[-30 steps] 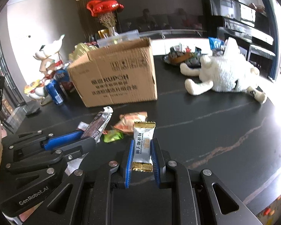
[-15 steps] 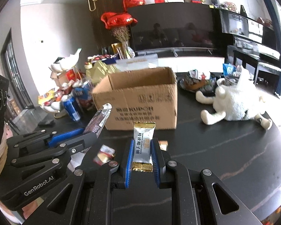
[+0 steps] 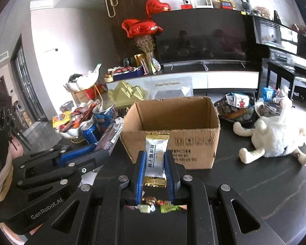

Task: Organize snacks
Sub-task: 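Carry the white-and-brown bar with the left tool while the right tool carries the gold bar over the box, then open both tools to drop the two bars into the box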

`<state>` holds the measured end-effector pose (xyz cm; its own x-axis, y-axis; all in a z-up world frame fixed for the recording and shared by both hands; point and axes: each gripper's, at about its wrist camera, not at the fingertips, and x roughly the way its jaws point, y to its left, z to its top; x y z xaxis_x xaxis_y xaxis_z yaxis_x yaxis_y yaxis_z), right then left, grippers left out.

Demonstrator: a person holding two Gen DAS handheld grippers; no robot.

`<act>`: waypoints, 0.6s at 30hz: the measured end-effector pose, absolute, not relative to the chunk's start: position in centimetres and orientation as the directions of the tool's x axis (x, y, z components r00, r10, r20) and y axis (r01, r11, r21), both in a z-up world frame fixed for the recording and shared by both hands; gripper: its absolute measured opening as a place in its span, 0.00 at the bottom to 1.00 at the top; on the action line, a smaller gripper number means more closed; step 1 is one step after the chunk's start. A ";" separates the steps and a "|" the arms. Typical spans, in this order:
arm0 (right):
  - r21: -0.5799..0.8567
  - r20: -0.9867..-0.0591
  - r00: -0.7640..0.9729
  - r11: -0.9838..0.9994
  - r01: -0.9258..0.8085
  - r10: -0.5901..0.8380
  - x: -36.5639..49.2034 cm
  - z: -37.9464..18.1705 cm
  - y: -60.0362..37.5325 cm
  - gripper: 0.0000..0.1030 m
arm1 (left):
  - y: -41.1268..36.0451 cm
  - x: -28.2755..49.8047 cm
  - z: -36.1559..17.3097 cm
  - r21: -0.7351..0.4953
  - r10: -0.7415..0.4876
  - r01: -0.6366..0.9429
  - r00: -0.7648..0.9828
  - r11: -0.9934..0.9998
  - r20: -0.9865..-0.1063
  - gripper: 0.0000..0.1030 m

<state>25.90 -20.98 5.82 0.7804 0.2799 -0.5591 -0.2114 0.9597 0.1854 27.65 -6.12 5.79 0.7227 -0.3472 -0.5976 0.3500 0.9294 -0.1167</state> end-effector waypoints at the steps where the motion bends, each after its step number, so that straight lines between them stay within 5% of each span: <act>1: 0.183 -0.564 0.775 0.958 -0.219 0.285 26.4 5.9 -20.8 0.19 | -6.0 28.0 5.8 -0.116 -0.344 0.347 0.723 0.931 -0.600 0.18; 18: 0.139 -0.609 0.748 0.965 -0.224 0.261 35.7 7.9 -19.8 0.19 | -5.9 36.9 7.5 -0.078 -0.290 0.320 0.698 0.944 -0.655 0.18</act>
<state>35.75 -19.84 7.86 0.7484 0.2615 -0.6095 -0.2241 0.9646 0.1386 36.92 -5.86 7.48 0.6977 -0.2902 -0.6550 0.3200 0.9442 -0.0776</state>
